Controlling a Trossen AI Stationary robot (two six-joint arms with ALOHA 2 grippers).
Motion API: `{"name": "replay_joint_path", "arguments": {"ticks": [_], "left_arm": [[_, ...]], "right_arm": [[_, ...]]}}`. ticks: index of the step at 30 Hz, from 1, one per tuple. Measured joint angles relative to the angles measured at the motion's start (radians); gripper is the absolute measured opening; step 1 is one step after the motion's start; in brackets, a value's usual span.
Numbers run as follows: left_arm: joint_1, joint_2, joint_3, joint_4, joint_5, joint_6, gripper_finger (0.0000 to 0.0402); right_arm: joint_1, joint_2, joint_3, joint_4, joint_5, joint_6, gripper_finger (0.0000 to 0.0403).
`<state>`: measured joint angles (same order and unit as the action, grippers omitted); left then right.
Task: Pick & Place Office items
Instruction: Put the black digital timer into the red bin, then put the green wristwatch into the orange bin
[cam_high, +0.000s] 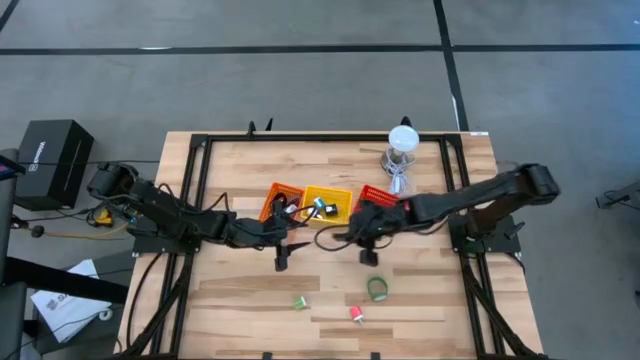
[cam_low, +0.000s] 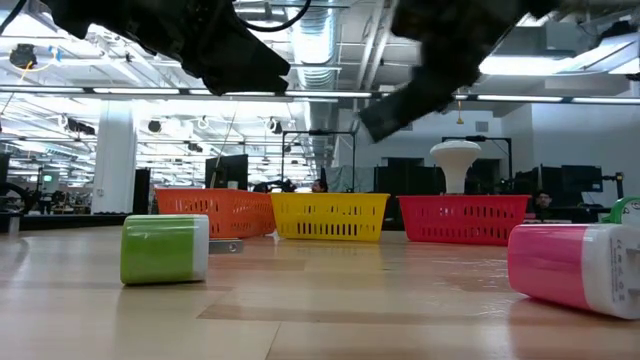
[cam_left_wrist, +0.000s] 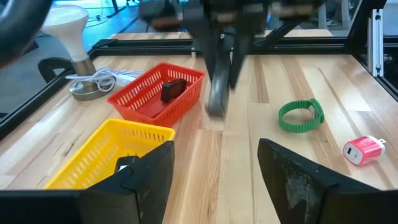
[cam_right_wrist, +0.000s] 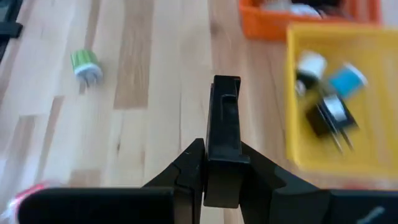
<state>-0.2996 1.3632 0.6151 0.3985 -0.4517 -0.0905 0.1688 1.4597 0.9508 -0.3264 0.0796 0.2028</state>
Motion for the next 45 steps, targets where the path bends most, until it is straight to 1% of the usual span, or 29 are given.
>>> {"name": "replay_joint_path", "arguments": {"ticks": [3,7,9,12,16,21,27,33,37,40,45], "left_arm": [[0.000,0.000,0.000,0.000,-0.001,0.000,0.0221],[0.000,0.000,0.000,-0.001,-0.001,0.000,0.0216],[0.000,0.000,0.000,-0.001,-0.001,0.000,0.0214],[0.000,0.000,0.000,-0.001,-0.001,0.000,0.0213],[0.000,0.000,0.000,-0.001,-0.001,0.000,0.0213],[0.000,0.000,0.000,0.001,0.000,-0.004,0.0213],[0.000,0.000,0.000,0.003,0.000,-0.004,0.0213],[0.000,0.000,0.000,0.005,0.000,-0.004,0.0213],[0.000,0.000,0.000,0.006,0.004,-0.004,0.0213],[0.000,0.000,0.000,0.006,0.003,-0.004,0.0213],[0.000,0.000,0.000,0.004,0.003,-0.004,0.0213]], "right_arm": [[0.000,-0.089,0.000,-0.162,0.053,0.064,0.0065],[0.000,-0.157,-0.003,-0.389,0.206,0.174,0.0065],[0.000,-0.176,-0.030,-0.437,0.273,0.240,0.0065],[-0.005,-0.178,-0.085,-0.433,0.342,0.311,0.0065],[-0.022,-0.144,-0.123,-0.407,0.348,0.319,0.0065],[-0.060,-0.068,-0.122,-0.359,0.345,0.318,0.0066],[-0.103,0.031,-0.116,-0.328,0.340,0.245,0.0076],[-0.128,0.108,-0.028,-0.439,0.314,0.241,0.0115],[-0.124,0.144,0.049,-0.501,0.311,0.202,0.0148],[-0.122,0.167,0.117,-0.558,0.306,0.208,0.0170],[-0.099,0.177,0.229,-0.673,0.233,0.214,0.0192]]}}
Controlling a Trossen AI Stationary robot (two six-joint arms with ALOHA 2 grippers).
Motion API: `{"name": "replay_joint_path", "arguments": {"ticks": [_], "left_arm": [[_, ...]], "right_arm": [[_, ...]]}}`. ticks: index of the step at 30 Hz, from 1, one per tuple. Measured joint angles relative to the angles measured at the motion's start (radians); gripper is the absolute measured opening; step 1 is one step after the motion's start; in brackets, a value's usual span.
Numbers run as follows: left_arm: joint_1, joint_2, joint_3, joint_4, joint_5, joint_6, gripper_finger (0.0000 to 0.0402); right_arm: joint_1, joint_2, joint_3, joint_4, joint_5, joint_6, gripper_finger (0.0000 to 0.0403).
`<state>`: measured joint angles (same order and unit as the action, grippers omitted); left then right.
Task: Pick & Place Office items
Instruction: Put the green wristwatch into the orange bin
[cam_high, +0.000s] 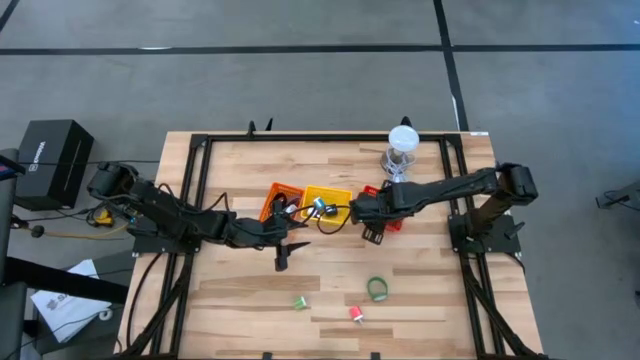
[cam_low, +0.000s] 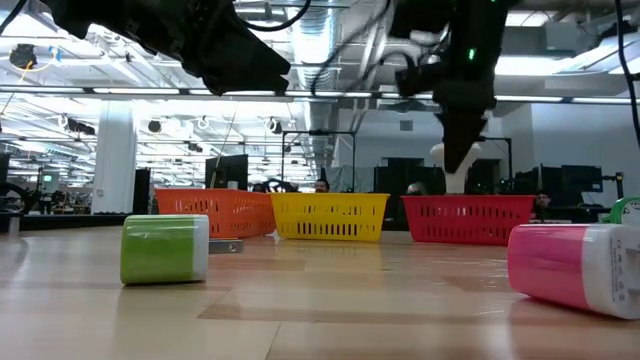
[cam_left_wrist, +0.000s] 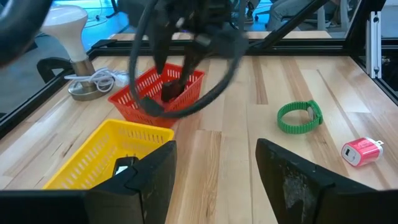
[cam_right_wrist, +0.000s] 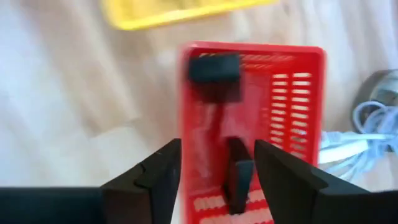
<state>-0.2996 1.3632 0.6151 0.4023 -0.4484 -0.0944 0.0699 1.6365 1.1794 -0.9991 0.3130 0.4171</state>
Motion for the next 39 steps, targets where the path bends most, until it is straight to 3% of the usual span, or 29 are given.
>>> {"name": "replay_joint_path", "arguments": {"ticks": [4,11,19,27,39], "left_arm": [[0.000,0.000,0.000,-0.001,0.006,0.000,0.0213],[0.000,0.000,0.000,-0.002,0.008,0.000,0.0213],[0.000,0.000,-0.001,-0.001,0.009,0.000,0.0213],[0.000,0.000,-0.001,-0.003,0.009,-0.002,0.0213],[0.000,0.000,-0.009,0.003,0.010,-0.053,0.0213]], "right_arm": [[0.050,-0.021,0.050,-0.040,-0.084,0.066,0.0201],[0.190,-0.031,0.065,0.016,-0.261,0.380,0.0200],[0.339,0.007,0.065,0.115,-0.291,0.781,0.0190],[0.396,0.092,0.064,0.237,-0.328,0.870,0.0180],[0.369,0.256,0.106,0.227,-0.477,0.926,0.0170]]}}
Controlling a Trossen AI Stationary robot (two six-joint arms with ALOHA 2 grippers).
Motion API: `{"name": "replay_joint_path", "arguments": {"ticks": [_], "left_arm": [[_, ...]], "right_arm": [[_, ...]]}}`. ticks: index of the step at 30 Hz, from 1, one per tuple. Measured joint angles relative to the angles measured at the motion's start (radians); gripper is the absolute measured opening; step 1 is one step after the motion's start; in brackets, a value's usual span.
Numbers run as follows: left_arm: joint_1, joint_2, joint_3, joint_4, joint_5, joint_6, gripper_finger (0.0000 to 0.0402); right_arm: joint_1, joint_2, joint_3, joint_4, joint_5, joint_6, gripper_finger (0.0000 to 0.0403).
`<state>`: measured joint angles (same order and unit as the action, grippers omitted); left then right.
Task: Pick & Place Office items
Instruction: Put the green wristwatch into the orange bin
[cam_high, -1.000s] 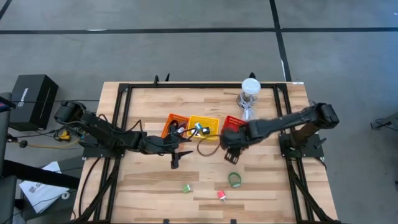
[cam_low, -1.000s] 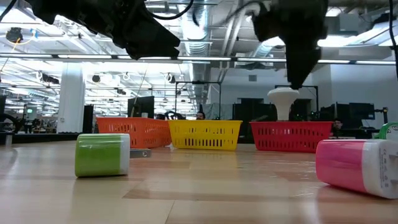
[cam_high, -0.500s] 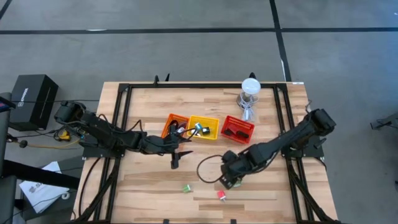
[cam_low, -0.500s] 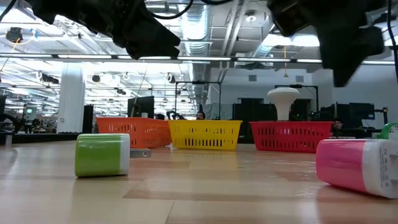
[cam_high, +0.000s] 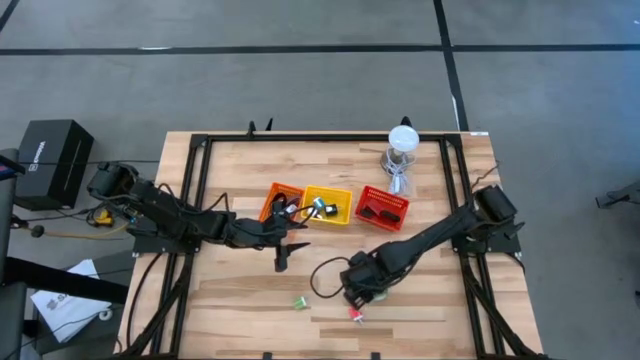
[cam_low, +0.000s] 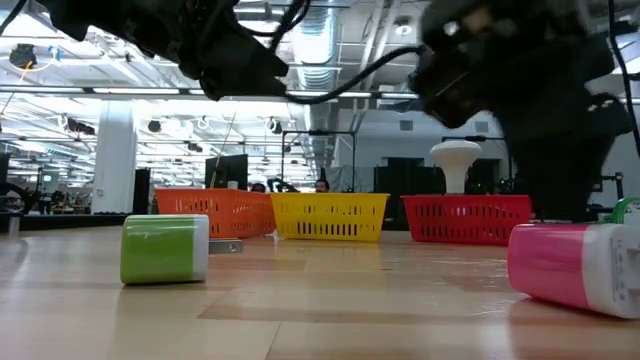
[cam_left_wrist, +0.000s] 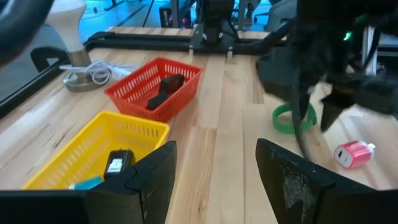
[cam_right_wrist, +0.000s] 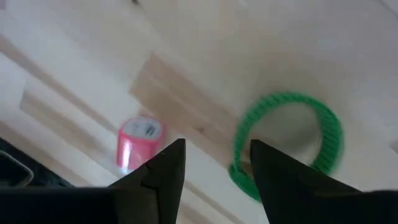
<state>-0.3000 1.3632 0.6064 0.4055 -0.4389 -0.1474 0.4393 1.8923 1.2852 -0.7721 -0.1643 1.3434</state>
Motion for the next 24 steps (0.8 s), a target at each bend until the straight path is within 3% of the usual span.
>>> {"name": "replay_joint_path", "arguments": {"ticks": [3,24], "left_arm": [[0.000,0.000,0.000,0.003,0.000,0.000,0.0213],[0.000,0.000,0.000,-0.013,0.000,0.000,0.0213]], "right_arm": [[-0.011,0.021,0.010,-0.053,-0.007,-0.012,0.0170],[-0.001,0.061,0.015,0.006,-0.018,-0.034,0.0170]]}}
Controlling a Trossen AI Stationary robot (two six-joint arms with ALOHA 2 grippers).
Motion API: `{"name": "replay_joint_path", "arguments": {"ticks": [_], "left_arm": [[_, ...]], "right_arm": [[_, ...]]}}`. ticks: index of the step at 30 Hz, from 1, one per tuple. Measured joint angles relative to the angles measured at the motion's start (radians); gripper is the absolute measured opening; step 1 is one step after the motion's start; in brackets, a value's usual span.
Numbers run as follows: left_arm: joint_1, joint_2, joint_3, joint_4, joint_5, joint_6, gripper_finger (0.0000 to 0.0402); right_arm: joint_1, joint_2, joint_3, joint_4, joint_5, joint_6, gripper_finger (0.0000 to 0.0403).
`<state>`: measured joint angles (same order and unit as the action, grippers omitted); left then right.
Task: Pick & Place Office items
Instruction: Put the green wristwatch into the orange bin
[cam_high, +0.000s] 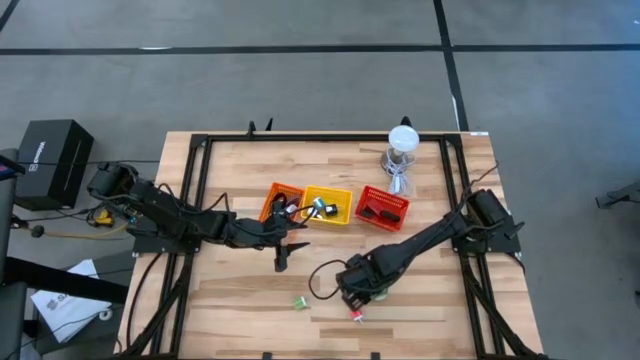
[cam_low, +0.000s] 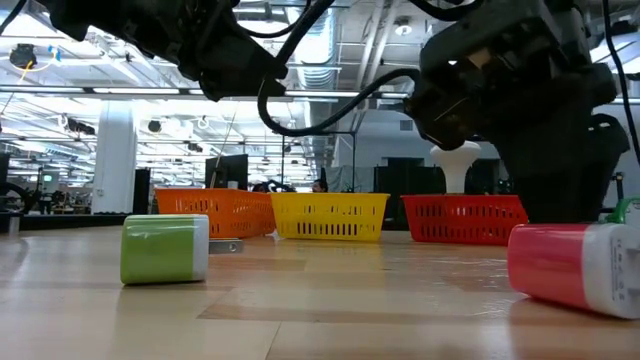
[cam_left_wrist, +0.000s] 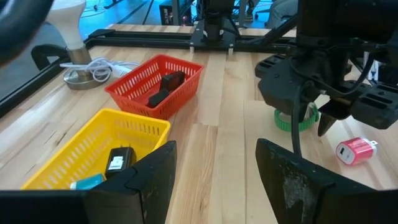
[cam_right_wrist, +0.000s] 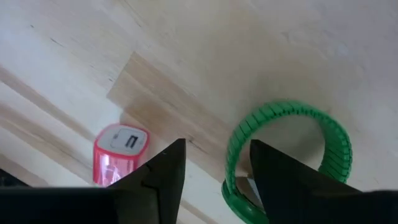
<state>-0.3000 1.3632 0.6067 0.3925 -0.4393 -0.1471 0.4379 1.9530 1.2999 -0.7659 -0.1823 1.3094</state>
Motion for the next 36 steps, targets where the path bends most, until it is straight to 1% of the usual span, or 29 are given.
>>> {"name": "replay_joint_path", "arguments": {"ticks": [4,8,14,18,22,25,29,32,34,36], "left_arm": [[0.000,0.000,0.000,0.000,0.000,0.000,0.0213],[0.000,0.000,0.000,0.000,0.000,0.000,0.0213],[0.000,0.000,0.001,0.000,0.000,0.000,0.0213],[0.000,0.000,0.001,0.000,0.000,0.000,0.0213],[0.000,0.000,0.001,0.001,0.000,0.000,0.0213],[0.000,0.000,0.001,0.001,0.000,0.000,0.0213],[0.000,0.000,0.001,0.002,0.000,0.000,0.0213],[0.000,0.000,0.001,0.002,0.000,0.000,0.0213],[0.000,0.000,0.001,0.005,0.000,0.000,0.0213],[0.000,0.000,0.001,0.003,0.001,0.000,0.0213]], "right_arm": [[0.006,0.000,0.000,0.000,0.002,0.000,0.0169],[0.012,0.000,0.000,0.000,0.005,0.000,0.0157],[0.014,0.044,-0.004,0.012,-0.008,0.001,0.0125],[0.011,0.082,0.001,0.017,-0.059,-0.055,0.0103],[0.004,0.094,0.025,-0.014,-0.067,-0.098,0.0074],[-0.004,0.086,0.059,-0.059,-0.048,-0.172,0.0048],[-0.012,0.062,0.120,-0.105,0.014,-0.268,0.0011],[-0.024,0.050,0.181,-0.134,0.043,-0.346,0.0012],[-0.031,0.040,0.220,-0.202,0.078,-0.394,0.0015],[-0.037,0.035,0.269,-0.214,0.106,-0.468,0.0013]]}}
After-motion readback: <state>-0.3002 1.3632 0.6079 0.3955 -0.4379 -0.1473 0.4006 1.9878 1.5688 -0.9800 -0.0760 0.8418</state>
